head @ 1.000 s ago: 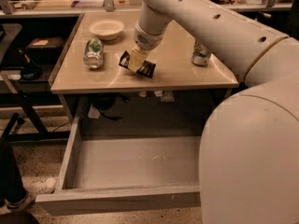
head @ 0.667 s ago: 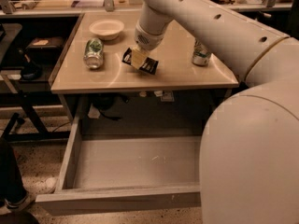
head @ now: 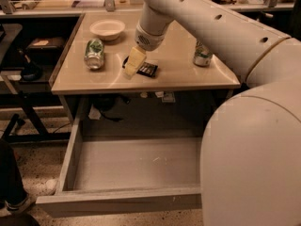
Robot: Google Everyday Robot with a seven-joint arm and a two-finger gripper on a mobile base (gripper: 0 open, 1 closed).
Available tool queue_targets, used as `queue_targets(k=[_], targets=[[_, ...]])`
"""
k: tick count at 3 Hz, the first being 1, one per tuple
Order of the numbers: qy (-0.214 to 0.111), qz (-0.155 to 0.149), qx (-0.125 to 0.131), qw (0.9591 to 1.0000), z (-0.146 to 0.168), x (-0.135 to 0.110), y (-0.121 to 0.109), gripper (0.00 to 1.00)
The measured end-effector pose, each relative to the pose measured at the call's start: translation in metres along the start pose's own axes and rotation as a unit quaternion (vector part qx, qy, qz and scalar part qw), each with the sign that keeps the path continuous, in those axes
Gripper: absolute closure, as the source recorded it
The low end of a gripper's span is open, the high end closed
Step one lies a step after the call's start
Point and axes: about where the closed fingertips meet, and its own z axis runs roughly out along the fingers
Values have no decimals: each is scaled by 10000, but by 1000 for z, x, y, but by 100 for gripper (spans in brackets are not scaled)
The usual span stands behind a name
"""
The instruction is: Pick rxbar chocolate from top drawer and place on counter
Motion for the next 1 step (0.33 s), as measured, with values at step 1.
queue_targets(k=[1], targets=[[0, 0, 0, 10000, 0, 0, 0, 0]])
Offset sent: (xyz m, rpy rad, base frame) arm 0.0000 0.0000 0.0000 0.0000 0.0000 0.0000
